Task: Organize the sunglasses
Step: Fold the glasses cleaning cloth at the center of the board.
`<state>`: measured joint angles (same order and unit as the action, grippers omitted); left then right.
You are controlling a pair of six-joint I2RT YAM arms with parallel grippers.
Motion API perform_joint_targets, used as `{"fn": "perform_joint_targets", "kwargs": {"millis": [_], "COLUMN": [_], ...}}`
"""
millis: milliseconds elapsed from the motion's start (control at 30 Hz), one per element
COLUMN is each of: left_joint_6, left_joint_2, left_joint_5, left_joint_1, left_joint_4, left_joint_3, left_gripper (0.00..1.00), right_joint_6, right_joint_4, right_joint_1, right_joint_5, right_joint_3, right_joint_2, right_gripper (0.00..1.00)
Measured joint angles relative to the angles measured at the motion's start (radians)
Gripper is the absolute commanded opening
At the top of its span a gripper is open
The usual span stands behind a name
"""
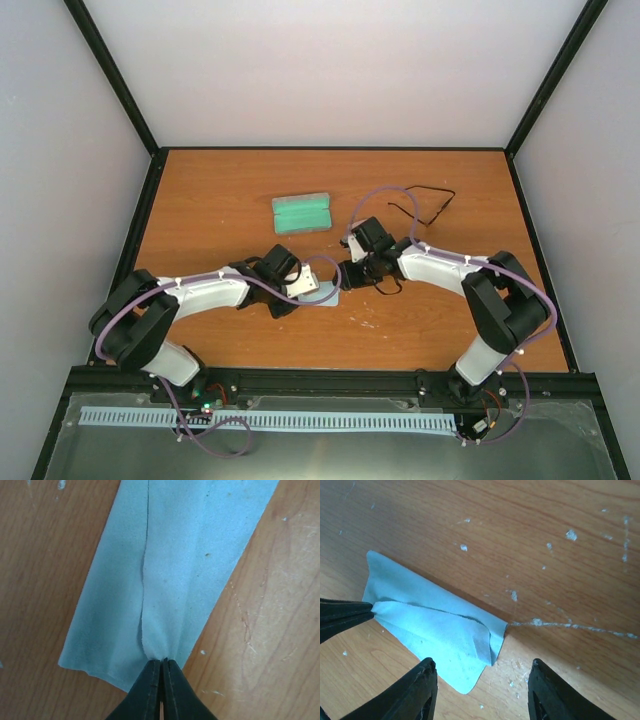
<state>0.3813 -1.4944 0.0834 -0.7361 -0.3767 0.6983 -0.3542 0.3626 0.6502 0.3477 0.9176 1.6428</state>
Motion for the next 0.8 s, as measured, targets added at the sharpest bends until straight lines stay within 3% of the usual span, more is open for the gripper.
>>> {"fn": "perform_joint_targets", "kwargs": {"millis": [100,167,233,333,533,800], "left_joint_6": [0.011,0.021,0.024,0.025,0.002,-0.06], "left_joint_2": [0.005,0.008,0.01,0.023,0.129,0.131], "left_joint_5": [-0.018,-0.029,-0.038,-0.04,-0.03,0.05], "left_joint_1": [-0.002,-0.006,-0.009,-0.012,-0.011,0.098], "left_joint_4": [0.021,0.029,0.04,0.041,0.039,0.036], "left_joint_3": [-0.012,-0.019,-0.023,-0.024,-0.021,0.06], "left_gripper": [0.13,0.29,0.53,0.63,0.65,0.43], "right_joint_6": [-0.007,-0.011,-0.014,-0.014,-0.016,-0.011], "right_joint_4": [0.005,0.006,0.006,0.01,0.04,0.085], "right_joint_1": [-0.001,-0.001,-0.001,-0.001,-0.001,-0.001], "right_joint_5": [-0.004,-0.003,-0.004,-0.013,-0.06,-0.08], "right_joint_3": [0.019,0.045,0.07,0.092,0.092,0.093], "right_joint_2": [0.016,0.04,0.061,0.08,0.081,0.114], "right_gripper": [0.47,0.47,0.47,0.47,0.47,0.42]}}
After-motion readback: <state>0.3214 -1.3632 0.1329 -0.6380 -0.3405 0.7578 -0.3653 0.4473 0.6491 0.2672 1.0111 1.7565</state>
